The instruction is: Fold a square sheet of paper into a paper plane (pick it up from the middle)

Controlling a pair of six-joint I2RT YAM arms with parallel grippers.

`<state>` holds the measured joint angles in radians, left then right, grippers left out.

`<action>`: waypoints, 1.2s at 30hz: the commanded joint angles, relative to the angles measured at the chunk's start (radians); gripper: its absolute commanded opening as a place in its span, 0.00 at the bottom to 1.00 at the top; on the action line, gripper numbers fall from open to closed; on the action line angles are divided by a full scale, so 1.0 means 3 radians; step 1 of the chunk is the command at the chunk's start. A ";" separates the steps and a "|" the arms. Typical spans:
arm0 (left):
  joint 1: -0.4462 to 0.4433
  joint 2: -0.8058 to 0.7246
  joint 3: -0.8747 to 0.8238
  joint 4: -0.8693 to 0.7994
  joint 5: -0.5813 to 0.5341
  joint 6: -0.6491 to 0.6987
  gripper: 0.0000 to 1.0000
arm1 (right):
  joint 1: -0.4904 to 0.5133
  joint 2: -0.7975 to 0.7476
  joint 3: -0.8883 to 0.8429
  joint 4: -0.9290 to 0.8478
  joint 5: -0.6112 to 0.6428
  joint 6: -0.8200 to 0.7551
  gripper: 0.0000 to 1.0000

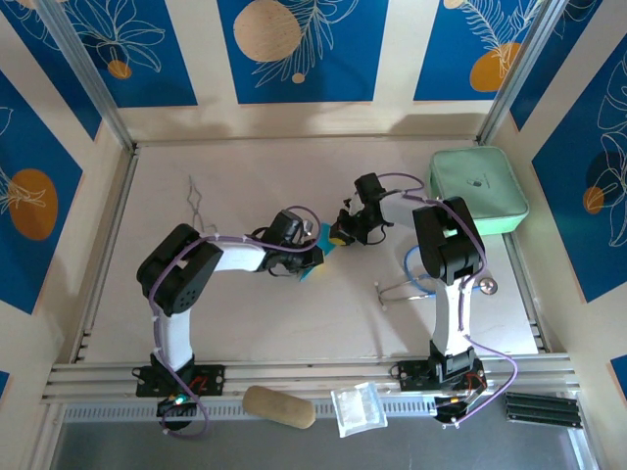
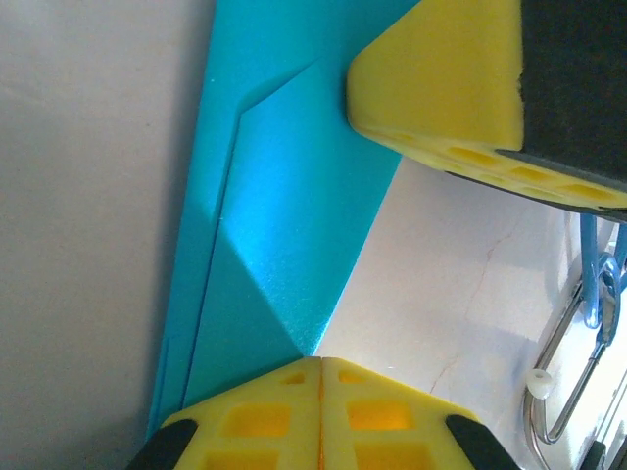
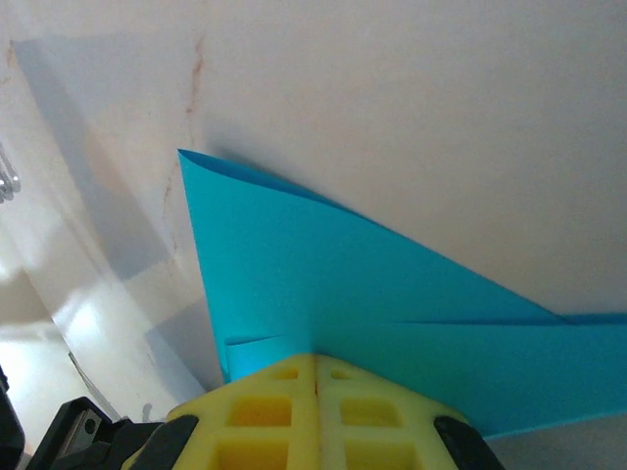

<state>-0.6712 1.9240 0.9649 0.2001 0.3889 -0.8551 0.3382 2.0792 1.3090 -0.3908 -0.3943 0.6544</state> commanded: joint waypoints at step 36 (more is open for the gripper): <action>0.0032 -0.0689 -0.0860 -0.0986 -0.0046 0.0326 0.04 | -0.0110 0.0460 0.0549 -0.0975 0.0283 -0.0252 0.04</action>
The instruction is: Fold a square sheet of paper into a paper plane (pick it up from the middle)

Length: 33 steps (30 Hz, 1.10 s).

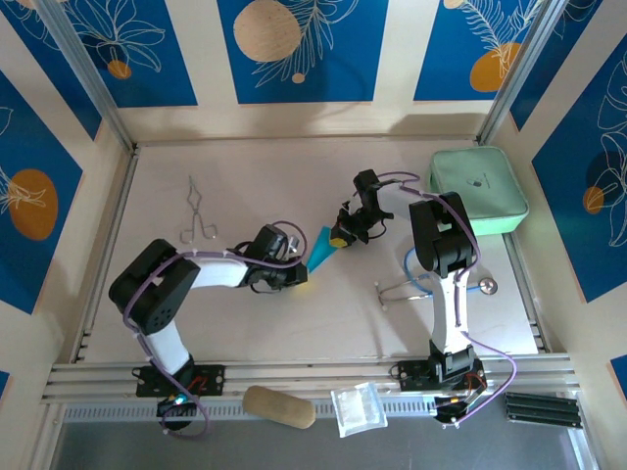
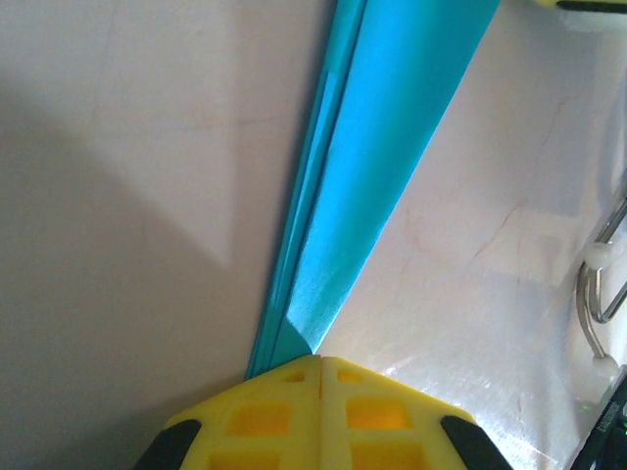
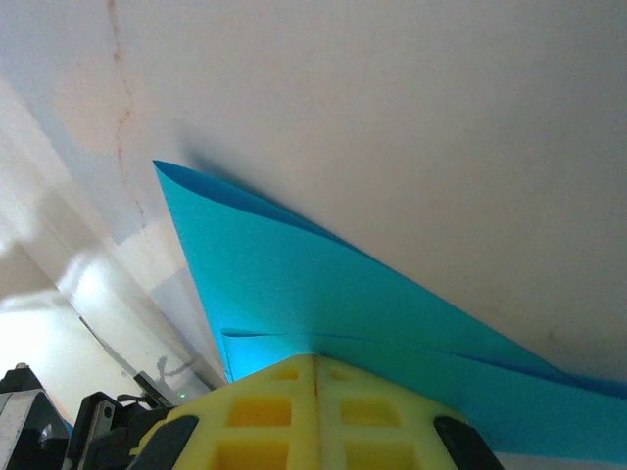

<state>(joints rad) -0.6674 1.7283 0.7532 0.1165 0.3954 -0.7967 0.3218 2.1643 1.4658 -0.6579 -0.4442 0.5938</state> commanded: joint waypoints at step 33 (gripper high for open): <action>0.0813 -0.1469 0.0013 -0.1403 -0.1599 0.0564 0.98 | 0.0626 -0.0866 0.0084 -0.0495 0.1701 0.0488 0.52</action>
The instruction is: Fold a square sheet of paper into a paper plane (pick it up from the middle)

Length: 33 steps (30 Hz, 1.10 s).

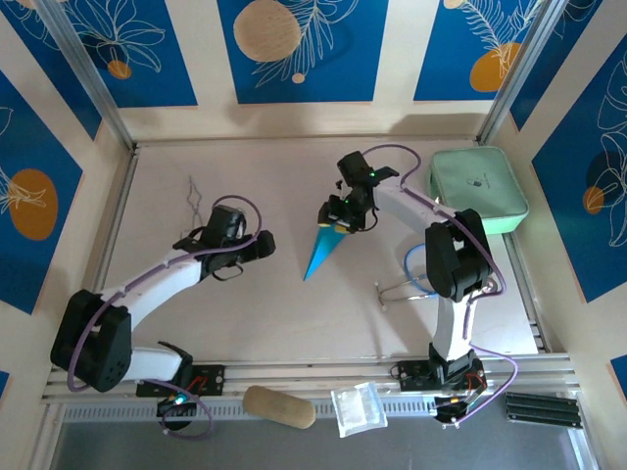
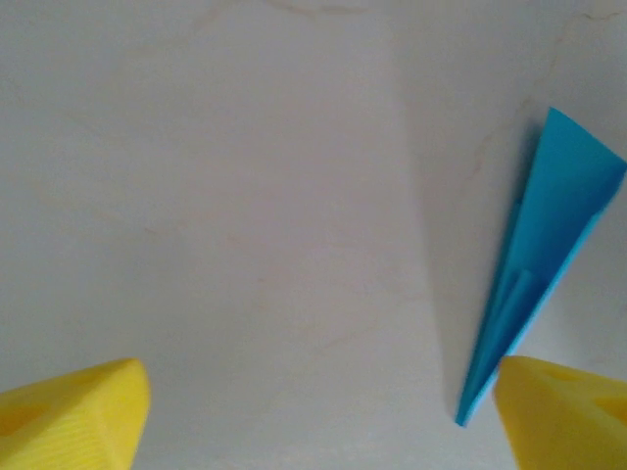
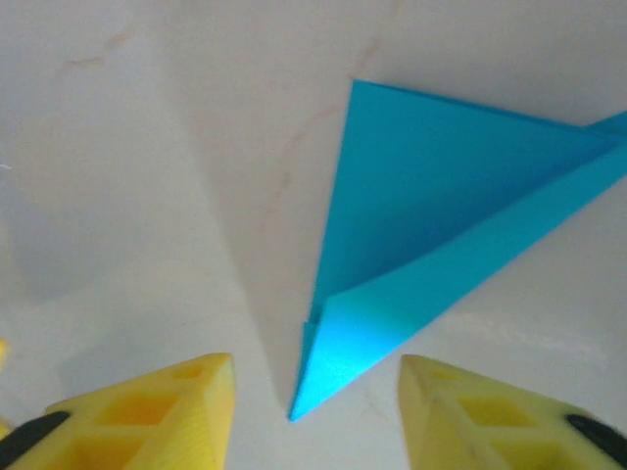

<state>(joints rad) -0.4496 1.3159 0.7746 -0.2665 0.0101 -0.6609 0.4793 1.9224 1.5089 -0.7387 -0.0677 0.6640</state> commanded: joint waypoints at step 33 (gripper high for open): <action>0.0480 -0.0358 -0.0519 0.0219 -0.0044 0.0076 0.99 | 0.0695 0.0968 0.0995 -0.1270 0.1700 0.1243 0.57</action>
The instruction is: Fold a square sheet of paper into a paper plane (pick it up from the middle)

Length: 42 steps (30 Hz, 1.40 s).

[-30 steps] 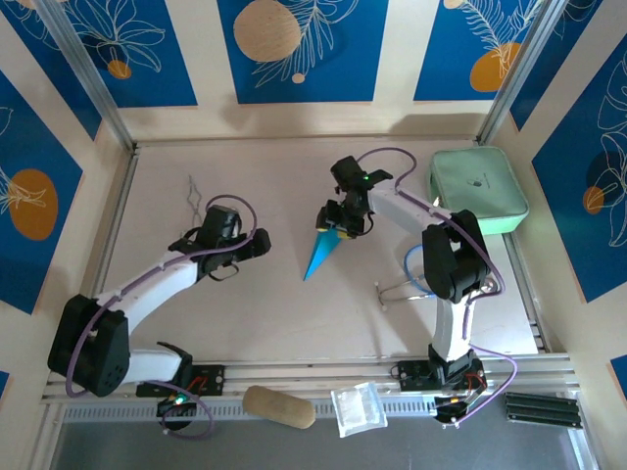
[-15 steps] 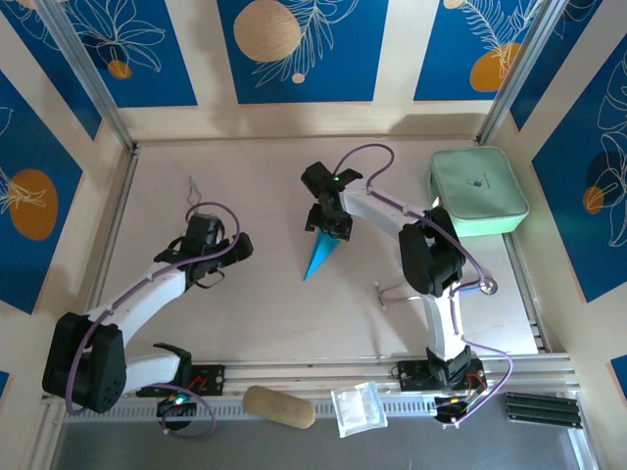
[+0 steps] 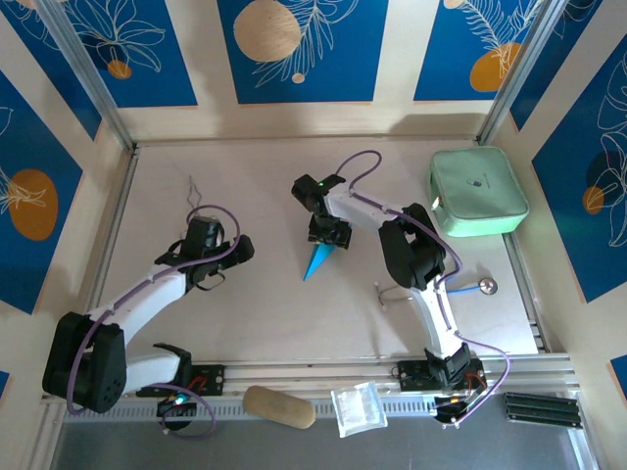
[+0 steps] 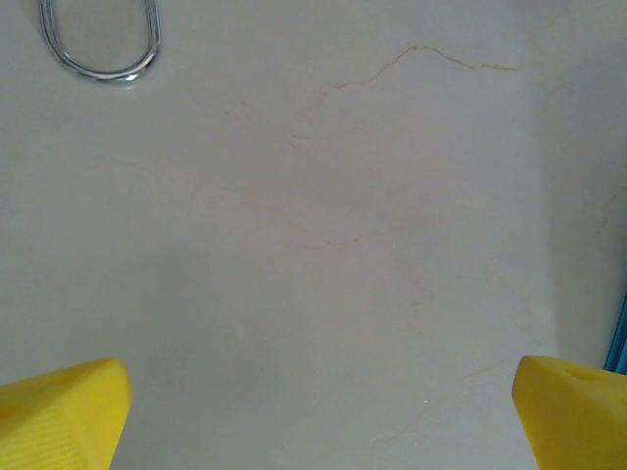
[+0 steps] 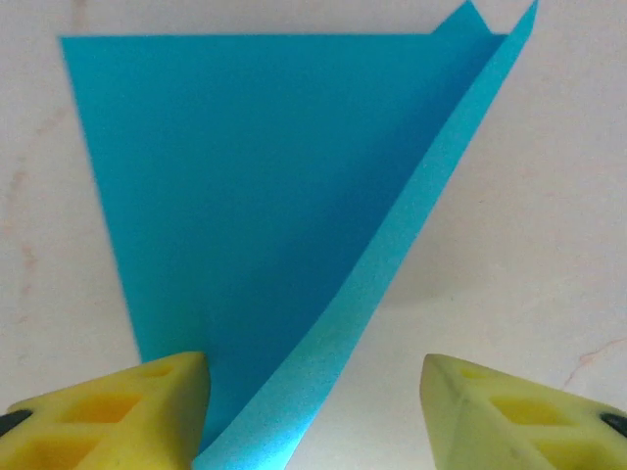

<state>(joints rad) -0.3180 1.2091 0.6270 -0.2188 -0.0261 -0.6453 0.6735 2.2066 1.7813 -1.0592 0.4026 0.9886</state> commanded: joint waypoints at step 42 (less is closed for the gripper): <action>0.0426 -0.0322 -0.0193 0.0445 0.0601 -0.0681 0.98 | -0.0229 -0.0400 -0.0433 0.1919 -0.2804 -0.1290 0.00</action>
<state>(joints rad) -0.2005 1.1137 0.5892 -0.1371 0.0898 -0.8150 0.6273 2.0720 1.6997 -0.6048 -0.2543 0.6014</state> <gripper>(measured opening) 0.988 0.055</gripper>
